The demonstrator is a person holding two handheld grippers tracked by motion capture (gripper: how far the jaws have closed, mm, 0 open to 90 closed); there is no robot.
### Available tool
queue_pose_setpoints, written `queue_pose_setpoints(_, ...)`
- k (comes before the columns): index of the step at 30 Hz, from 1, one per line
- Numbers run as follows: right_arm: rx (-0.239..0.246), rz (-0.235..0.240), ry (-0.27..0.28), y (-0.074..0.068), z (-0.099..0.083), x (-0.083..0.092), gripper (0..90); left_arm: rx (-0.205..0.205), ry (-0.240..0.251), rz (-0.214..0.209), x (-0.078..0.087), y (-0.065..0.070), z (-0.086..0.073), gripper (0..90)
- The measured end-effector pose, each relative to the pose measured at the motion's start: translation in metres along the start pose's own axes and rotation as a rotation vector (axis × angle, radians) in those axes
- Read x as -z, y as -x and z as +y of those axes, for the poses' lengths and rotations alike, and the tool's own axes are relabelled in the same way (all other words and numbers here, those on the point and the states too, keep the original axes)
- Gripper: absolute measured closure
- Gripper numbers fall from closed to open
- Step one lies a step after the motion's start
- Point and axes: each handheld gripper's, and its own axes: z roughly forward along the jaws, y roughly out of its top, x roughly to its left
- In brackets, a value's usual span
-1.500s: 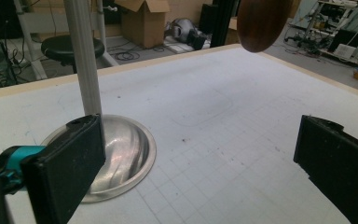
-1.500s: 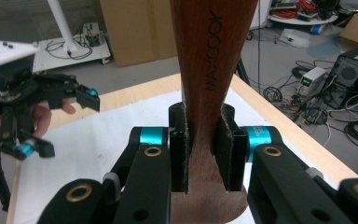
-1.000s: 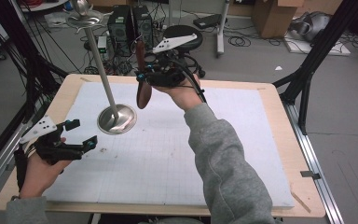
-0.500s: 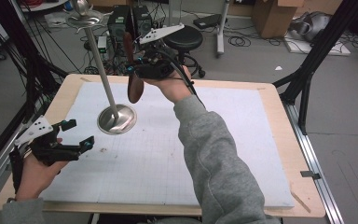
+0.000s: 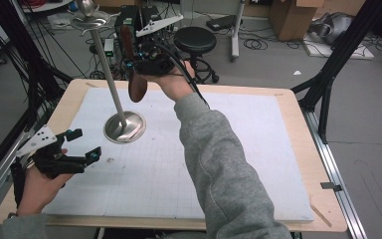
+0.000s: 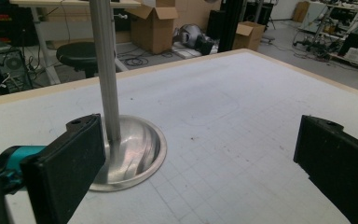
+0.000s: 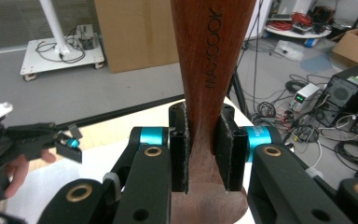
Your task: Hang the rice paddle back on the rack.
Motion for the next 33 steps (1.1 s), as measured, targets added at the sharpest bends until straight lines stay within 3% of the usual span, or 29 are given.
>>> queue_pose_setpoints(21,-0.041,-0.060,0.010,0.000,0.008,-0.016,77.2,-0.004,-0.006,0.003,0.008,0.001,-0.003,2.5)
queue_pose_setpoints(33,-0.042,-0.066,0.025,-0.001,0.010,-0.022,77.2,0.002,0.000,0.009,0.012,0.000,-0.003,2.5)
